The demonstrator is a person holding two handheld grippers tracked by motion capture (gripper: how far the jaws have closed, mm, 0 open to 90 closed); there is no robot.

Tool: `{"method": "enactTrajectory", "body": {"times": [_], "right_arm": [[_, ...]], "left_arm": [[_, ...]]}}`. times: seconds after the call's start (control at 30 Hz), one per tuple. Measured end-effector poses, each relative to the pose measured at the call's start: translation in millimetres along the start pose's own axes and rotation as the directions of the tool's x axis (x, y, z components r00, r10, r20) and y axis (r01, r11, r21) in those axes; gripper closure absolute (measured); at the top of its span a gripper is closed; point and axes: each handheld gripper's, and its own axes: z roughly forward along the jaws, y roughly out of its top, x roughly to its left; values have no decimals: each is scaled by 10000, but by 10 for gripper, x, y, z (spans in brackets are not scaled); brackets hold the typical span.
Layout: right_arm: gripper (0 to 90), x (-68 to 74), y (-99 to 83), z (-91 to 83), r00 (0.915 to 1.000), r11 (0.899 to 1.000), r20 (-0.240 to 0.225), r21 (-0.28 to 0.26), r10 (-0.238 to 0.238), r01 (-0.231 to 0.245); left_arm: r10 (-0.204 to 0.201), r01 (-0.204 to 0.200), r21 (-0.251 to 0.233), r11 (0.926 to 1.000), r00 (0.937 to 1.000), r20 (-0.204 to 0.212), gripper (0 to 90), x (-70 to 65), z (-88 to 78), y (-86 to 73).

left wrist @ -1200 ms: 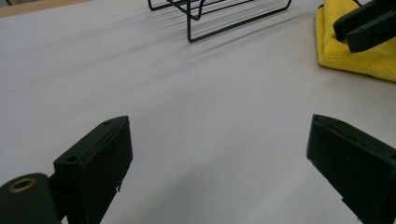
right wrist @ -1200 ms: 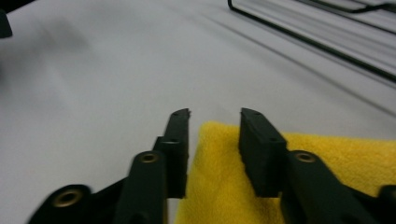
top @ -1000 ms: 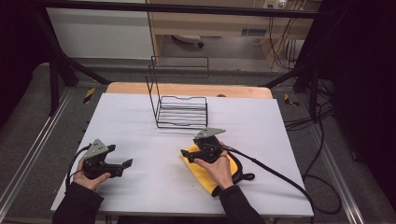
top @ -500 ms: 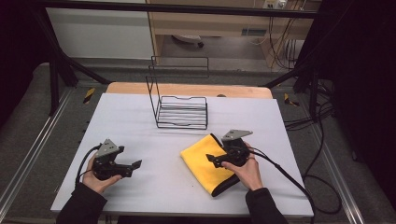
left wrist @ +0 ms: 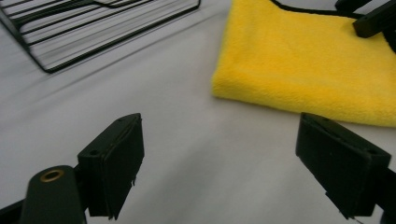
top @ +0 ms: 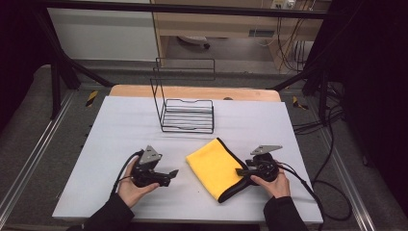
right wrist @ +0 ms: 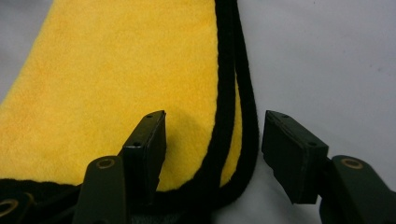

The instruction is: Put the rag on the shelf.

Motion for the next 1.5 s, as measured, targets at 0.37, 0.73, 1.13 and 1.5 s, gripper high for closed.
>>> {"method": "enactTrajectory", "body": {"times": [0.37,0.73,1.13,1.5], "right_arm": [[520,19,-60,25,9992,9994,-221,88,322,-320],[751,57,-64,20,9926,9963,-881,250,836,-817],[757,124,-58,-8,9967,9978,-474,15,663,-663],[740,140,-72,-2,9984,9989,-322,-27,464,-465]], "left_arm": [[116,-130,249,9996,9984,557,228,-472,328,70],[90,-155,780,9968,9964,840,291,-747,503,39],[-745,702,795,9944,9959,518,361,-831,593,-25],[-363,302,831,9961,9967,731,691,-959,637,-9]]}}
